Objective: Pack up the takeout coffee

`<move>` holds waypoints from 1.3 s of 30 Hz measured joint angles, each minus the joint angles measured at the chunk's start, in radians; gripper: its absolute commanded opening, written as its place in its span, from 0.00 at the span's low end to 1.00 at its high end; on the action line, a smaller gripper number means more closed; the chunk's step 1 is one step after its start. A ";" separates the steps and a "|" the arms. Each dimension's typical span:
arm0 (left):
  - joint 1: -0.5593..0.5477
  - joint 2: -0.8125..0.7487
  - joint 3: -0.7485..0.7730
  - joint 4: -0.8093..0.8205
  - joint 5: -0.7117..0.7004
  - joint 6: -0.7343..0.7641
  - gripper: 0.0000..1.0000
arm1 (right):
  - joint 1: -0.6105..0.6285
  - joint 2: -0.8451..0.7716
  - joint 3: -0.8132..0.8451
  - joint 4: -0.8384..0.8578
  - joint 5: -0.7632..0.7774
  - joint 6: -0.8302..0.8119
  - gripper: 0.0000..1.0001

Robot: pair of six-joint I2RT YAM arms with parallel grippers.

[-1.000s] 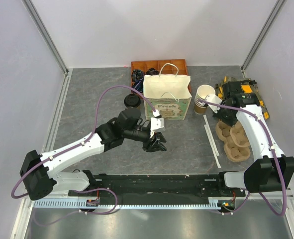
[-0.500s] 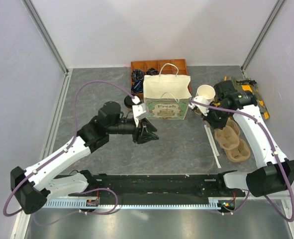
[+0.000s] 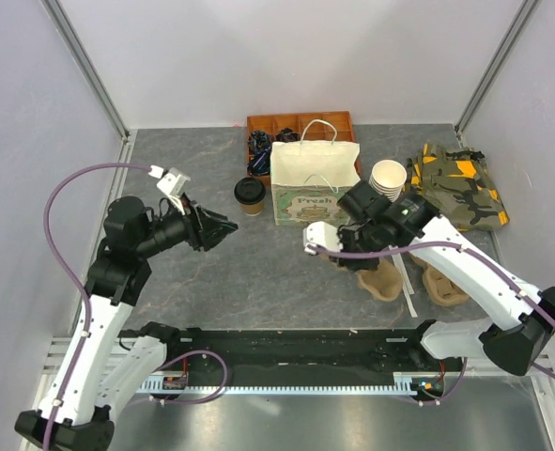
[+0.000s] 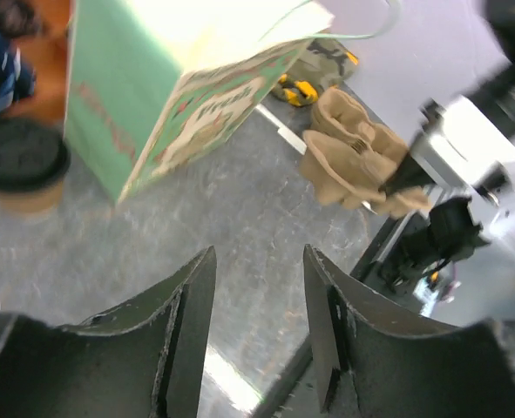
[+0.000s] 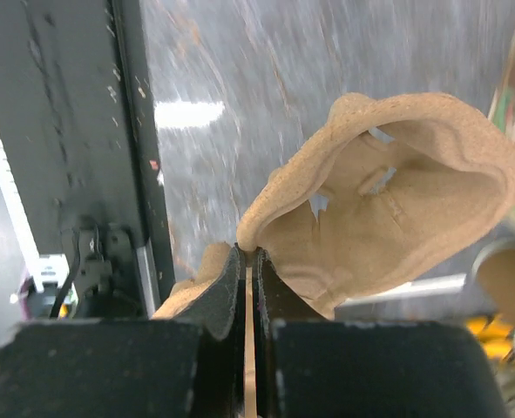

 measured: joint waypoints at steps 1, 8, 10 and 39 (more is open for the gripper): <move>0.026 -0.008 -0.009 -0.018 0.002 -0.021 0.54 | 0.045 0.002 0.000 0.020 0.008 0.020 0.00; 0.092 0.041 -0.118 -0.122 0.035 -0.147 0.60 | 0.359 0.109 0.058 0.164 0.132 0.161 0.00; 0.093 0.054 -0.144 -0.127 0.055 -0.168 0.62 | 0.417 0.150 0.073 0.203 0.173 0.190 0.00; 0.024 0.196 -0.257 -0.061 0.178 -0.216 0.39 | 0.603 0.428 0.265 0.248 0.375 0.272 0.00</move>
